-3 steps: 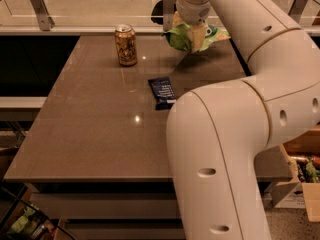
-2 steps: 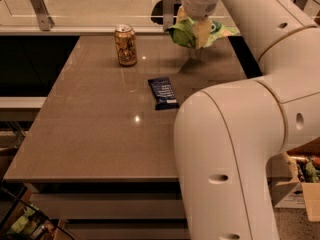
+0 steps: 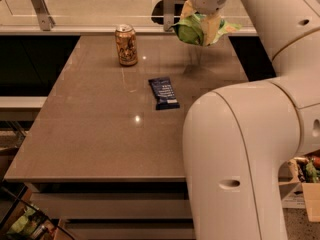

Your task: Pick green rice chip bag

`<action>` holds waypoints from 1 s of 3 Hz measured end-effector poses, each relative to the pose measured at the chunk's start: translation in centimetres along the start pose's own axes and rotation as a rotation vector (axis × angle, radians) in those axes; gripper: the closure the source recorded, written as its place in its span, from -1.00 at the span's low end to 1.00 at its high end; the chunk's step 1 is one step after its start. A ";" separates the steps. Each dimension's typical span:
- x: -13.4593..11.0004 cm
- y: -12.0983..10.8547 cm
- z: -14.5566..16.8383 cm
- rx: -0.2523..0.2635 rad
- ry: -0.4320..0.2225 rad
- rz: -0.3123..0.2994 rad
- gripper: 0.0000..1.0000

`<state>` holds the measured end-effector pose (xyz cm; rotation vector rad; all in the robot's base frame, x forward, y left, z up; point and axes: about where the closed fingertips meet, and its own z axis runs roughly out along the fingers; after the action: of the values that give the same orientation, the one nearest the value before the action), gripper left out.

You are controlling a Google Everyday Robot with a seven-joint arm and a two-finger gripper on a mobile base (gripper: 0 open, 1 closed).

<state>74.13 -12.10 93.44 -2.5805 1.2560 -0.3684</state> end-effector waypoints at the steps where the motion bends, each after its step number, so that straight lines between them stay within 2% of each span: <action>1: -0.6 0.3 -1.7 -0.006 -0.003 -0.050 1.00; 2: -1.2 0.0 -3.4 -0.006 0.016 -0.083 1.00; 3: -1.1 -1.8 -3.9 0.029 0.069 -0.104 1.00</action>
Offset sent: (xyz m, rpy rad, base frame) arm -0.0459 0.0065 0.0572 -0.0914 0.0167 0.1030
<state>73.48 -10.59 97.54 -2.6361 1.1322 -0.4960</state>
